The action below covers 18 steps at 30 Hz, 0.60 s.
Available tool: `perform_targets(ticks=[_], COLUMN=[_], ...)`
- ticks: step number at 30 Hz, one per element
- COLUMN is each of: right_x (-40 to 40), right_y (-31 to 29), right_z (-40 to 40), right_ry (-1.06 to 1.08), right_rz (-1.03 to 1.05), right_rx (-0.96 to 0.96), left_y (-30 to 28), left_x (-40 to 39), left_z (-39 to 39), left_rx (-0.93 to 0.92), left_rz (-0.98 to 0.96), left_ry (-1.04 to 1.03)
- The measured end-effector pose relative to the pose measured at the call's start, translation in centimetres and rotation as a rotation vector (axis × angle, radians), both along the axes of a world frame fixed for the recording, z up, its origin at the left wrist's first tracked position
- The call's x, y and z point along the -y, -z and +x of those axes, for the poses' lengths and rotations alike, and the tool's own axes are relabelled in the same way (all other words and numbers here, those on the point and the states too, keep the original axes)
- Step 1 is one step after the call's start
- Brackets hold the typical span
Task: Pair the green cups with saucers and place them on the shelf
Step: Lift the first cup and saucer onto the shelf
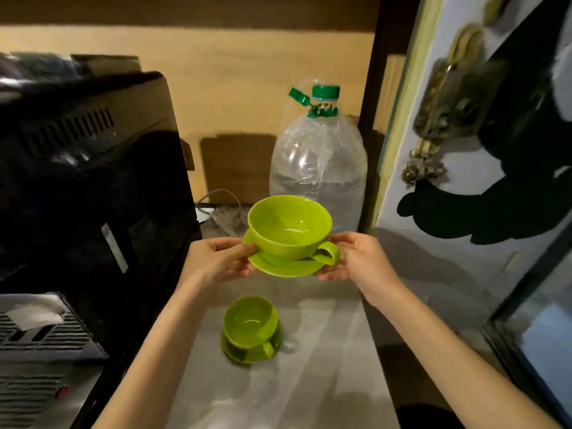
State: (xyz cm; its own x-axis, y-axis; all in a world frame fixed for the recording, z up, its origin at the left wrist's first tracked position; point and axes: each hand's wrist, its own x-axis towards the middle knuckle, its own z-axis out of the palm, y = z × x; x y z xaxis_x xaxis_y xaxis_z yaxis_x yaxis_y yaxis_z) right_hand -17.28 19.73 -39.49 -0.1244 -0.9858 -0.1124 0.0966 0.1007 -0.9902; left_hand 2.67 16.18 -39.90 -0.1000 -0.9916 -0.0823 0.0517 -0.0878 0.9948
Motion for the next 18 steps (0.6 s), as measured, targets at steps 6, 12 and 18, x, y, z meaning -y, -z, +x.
perform_targets(ticks=[6,12,18], right_x=[1.8,3.0,4.8], right_y=[-8.0,-15.0,-21.5], right_z=[-2.0,-2.9,-3.6], right_ry=[0.093,0.122,0.131], right_rz=[-0.178,-0.321,-0.396], right_rx=[0.079,0.127,0.187], left_y=[-7.1,-14.6,-21.7], left_x=[2.0,3.1,3.9], left_z=[-2.8,-4.4,-5.7], left_rx=[-0.107,-0.231,-0.322], left_rz=[-0.182,-0.277,-0.342], left_ry=[-0.004,0.028,0.111])
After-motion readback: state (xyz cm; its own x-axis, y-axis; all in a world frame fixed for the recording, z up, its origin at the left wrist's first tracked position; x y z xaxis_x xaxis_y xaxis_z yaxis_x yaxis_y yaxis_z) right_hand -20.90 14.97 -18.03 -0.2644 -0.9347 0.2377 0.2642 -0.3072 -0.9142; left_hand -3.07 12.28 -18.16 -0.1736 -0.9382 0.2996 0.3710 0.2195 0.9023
